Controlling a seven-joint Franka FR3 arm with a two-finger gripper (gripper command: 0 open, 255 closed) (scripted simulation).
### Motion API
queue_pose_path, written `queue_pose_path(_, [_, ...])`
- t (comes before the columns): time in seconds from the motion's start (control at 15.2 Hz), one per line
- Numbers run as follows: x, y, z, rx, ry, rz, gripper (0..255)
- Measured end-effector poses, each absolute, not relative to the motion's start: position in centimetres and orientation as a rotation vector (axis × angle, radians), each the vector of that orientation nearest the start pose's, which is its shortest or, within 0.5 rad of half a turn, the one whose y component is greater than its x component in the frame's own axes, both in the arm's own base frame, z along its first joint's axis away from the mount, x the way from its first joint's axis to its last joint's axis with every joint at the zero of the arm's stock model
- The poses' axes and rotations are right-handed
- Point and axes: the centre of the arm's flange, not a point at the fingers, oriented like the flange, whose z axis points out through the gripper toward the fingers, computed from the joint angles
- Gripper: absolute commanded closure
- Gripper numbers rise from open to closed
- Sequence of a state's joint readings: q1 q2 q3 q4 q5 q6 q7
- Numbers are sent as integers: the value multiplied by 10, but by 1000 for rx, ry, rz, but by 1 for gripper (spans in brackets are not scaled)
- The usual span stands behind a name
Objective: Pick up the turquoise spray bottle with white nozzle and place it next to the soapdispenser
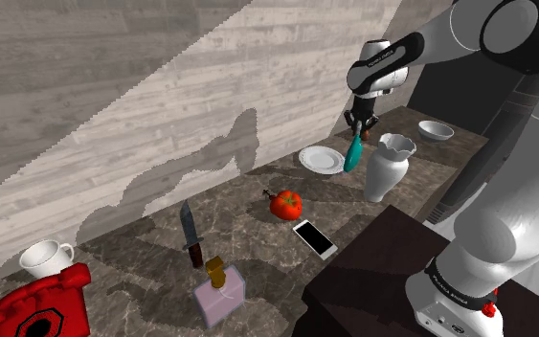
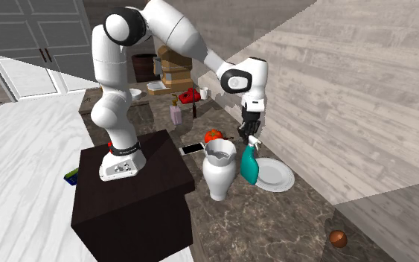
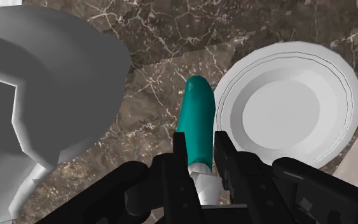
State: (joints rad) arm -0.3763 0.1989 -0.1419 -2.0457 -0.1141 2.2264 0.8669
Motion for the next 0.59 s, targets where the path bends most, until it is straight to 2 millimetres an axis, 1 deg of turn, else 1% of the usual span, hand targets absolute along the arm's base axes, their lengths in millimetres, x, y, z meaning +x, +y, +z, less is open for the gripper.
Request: queue_pose_path(0.59, [504, -289, 392, -2584, 1989, -6, 255])
